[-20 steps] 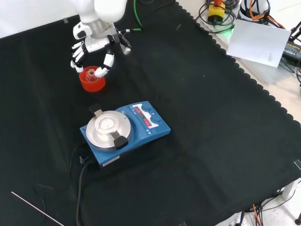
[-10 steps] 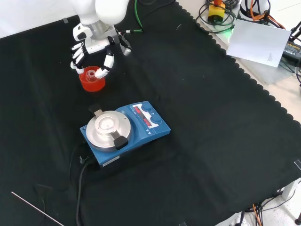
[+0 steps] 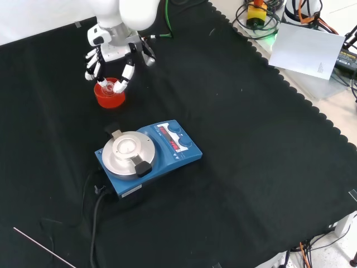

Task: Pick up the round-bottom flask.

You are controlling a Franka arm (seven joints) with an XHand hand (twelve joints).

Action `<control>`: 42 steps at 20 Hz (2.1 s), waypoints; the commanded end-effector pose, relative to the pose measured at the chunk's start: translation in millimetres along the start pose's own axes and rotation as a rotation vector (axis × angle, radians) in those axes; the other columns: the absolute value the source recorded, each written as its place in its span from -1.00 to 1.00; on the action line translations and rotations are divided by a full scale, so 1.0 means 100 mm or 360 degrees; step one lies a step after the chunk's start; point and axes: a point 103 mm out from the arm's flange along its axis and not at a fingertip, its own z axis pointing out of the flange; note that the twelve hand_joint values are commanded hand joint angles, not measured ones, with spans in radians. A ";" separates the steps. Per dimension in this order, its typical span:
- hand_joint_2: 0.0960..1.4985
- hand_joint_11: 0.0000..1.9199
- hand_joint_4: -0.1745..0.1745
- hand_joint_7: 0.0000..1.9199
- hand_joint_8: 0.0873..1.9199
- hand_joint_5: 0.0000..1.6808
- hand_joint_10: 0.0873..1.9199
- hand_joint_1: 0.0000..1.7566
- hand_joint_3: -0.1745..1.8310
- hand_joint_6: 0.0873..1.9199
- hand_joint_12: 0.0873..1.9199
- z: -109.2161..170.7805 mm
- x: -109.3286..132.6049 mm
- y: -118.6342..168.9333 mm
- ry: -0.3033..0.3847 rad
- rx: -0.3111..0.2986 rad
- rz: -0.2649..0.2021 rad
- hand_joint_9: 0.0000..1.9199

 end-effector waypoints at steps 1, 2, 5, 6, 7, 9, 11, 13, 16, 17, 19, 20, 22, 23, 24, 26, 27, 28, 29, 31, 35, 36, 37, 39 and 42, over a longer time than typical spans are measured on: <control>-0.04 -0.69 0.91 -0.51 -0.43 0.34 -0.46 0.24 -0.26 -0.13 0.33 -0.05 0.01 -0.01 0.0003 -0.0028 0.0003 -0.33; -0.05 -0.68 0.89 -0.50 -0.43 0.34 -0.46 0.24 -0.25 -0.12 0.33 -0.05 0.02 -0.02 0.0011 -0.0032 0.0003 -0.33; -0.05 -0.67 0.86 -0.50 -0.43 0.34 -0.46 0.24 -0.24 -0.11 0.32 -0.09 0.05 -0.03 0.0044 -0.0043 0.0005 -0.32; -0.05 -0.67 0.85 -0.49 -0.43 0.34 -0.46 0.24 -0.24 -0.11 0.32 -0.11 0.06 -0.03 0.0055 -0.0048 0.0003 -0.32; -0.05 -0.67 0.85 -0.49 -0.43 0.34 -0.46 0.24 -0.24 -0.11 0.32 -0.13 0.08 -0.04 0.0063 -0.0053 0.0000 -0.32; -0.05 -0.66 0.84 -0.49 -0.43 0.33 -0.46 0.24 -0.23 -0.10 0.32 -0.18 0.11 -0.05 0.0076 -0.0063 -0.0006 -0.32; -0.06 -0.66 0.81 -0.48 -0.43 0.33 -0.46 0.24 -0.23 -0.10 0.32 -0.23 0.13 -0.07 0.0087 -0.0071 -0.0004 -0.32; -0.06 -0.66 0.77 -0.48 -0.43 0.33 -0.46 0.24 -0.22 -0.09 0.32 -0.28 0.16 -0.08 0.0090 -0.0081 -0.0008 -0.31; -0.06 -0.66 0.76 -0.48 -0.43 0.33 -0.46 0.24 -0.22 -0.09 0.32 -0.37 0.19 -0.11 0.0084 -0.0093 -0.0007 -0.31; -0.06 -0.66 0.76 -0.48 -0.43 0.33 -0.46 0.25 -0.22 -0.09 0.32 -0.41 0.20 -0.12 0.0084 -0.0098 -0.0006 -0.31; -0.07 -0.66 0.76 -0.48 -0.43 0.33 -0.46 0.25 -0.22 -0.09 0.32 -0.48 0.19 -0.15 0.0083 -0.0110 -0.0001 -0.31; -0.07 -0.66 0.76 -0.48 -0.43 0.33 -0.46 0.25 -0.21 -0.09 0.32 -0.51 0.19 -0.16 0.0085 -0.0115 0.0003 -0.31; -0.07 -0.66 0.76 -0.47 -0.43 0.33 -0.46 0.25 -0.21 -0.09 0.32 -0.59 0.18 -0.20 0.0088 -0.0129 0.0017 -0.31; -0.07 -0.65 0.76 -0.47 -0.43 0.33 -0.46 0.25 -0.21 -0.09 0.32 -0.62 0.18 -0.21 0.0093 -0.0132 0.0023 -0.31; -0.07 -0.65 0.76 -0.47 -0.43 0.33 -0.46 0.25 -0.21 -0.08 0.32 -0.66 0.18 -0.23 0.0099 -0.0132 0.0029 -0.31; -0.07 -0.65 0.75 -0.47 -0.43 0.33 -0.46 0.25 -0.21 -0.08 0.32 -0.73 0.17 -0.27 0.0114 -0.0143 0.0035 -0.31; -0.07 -0.65 0.75 -0.47 -0.43 0.33 -0.46 0.25 -0.21 -0.08 0.32 -0.76 0.18 -0.29 0.0115 -0.0147 0.0037 -0.31; -0.07 -0.65 0.75 -0.47 -0.43 0.33 -0.46 0.25 -0.21 -0.08 0.32 -0.79 0.18 -0.30 0.0114 -0.0149 0.0039 -0.31; -0.07 -0.65 0.75 -0.47 -0.43 0.33 -0.46 0.25 -0.21 -0.08 0.32 -0.77 0.25 -0.32 0.0109 -0.0139 0.0039 -0.31; -0.07 -0.65 0.74 -0.47 -0.43 0.33 -0.46 0.25 -0.21 -0.08 0.32 -0.77 0.25 -0.33 0.0103 -0.0138 0.0039 -0.31; -0.07 -0.65 0.74 -0.47 -0.43 0.33 -0.46 0.25 -0.20 -0.08 0.32 -0.80 0.20 -0.39 0.0096 -0.0148 0.0044 -0.31; -0.07 -0.65 0.74 -0.47 -0.43 0.33 -0.46 0.25 -0.20 -0.08 0.32 -0.82 0.20 -0.41 0.0093 -0.0146 0.0045 -0.31; -0.07 -0.65 0.73 -0.47 -0.43 0.33 -0.46 0.25 -0.20 -0.08 0.32 -0.83 0.19 -0.42 0.0089 -0.0140 0.0048 -0.31; -0.07 -0.65 0.73 -0.47 -0.43 0.33 -0.46 0.25 -0.20 -0.08 0.32 -0.86 0.17 -0.43 0.0085 -0.0127 0.0050 -0.31; -0.07 -0.65 0.73 -0.47 -0.43 0.33 -0.46 0.25 -0.20 -0.07 0.32 -0.90 0.15 -0.44 0.0077 -0.0098 0.0053 -0.31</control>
